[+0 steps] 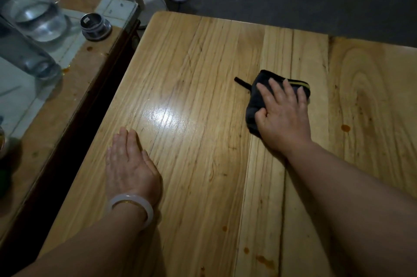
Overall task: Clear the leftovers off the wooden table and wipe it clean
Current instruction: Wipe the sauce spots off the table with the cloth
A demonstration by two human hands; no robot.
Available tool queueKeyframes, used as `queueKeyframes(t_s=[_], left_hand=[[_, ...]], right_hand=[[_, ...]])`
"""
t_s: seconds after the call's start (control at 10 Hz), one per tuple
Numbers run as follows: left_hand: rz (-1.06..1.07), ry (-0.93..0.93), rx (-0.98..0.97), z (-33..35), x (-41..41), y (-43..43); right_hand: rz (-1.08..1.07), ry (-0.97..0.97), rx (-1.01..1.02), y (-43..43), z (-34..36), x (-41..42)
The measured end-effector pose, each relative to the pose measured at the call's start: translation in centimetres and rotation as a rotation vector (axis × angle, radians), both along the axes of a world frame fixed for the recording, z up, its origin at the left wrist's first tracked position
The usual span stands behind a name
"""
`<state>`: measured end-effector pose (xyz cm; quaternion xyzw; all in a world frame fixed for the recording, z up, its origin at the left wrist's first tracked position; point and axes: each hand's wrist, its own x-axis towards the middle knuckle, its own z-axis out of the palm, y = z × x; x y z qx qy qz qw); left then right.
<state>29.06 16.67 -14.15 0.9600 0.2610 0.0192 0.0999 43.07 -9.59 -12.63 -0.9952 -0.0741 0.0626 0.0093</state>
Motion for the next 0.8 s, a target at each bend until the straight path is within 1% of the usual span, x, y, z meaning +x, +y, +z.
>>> queueKeyframes(t_s=[0.2, 0.4, 0.6, 0.8], left_hand=[[0.003, -0.002, 0.006, -0.1, -0.1, 0.1], [0.002, 0.012, 0.005, 0.1, -0.1, 0.2], [0.001, 0.037, 0.005, 0.4, -0.3, 0.2], [-0.001, 0.037, -0.001, 0.4, -0.3, 0.0]], right_hand=[[-0.059, -0.014, 0.003, 0.1, -0.4, 1.2], [-0.127, 0.007, 0.027, 0.7, -0.1, -3.0], [-0.077, 0.044, 0.046, 0.2, 0.5, -9.5], [0.034, 0.043, 0.072, -0.9, 0.4, -14.4]])
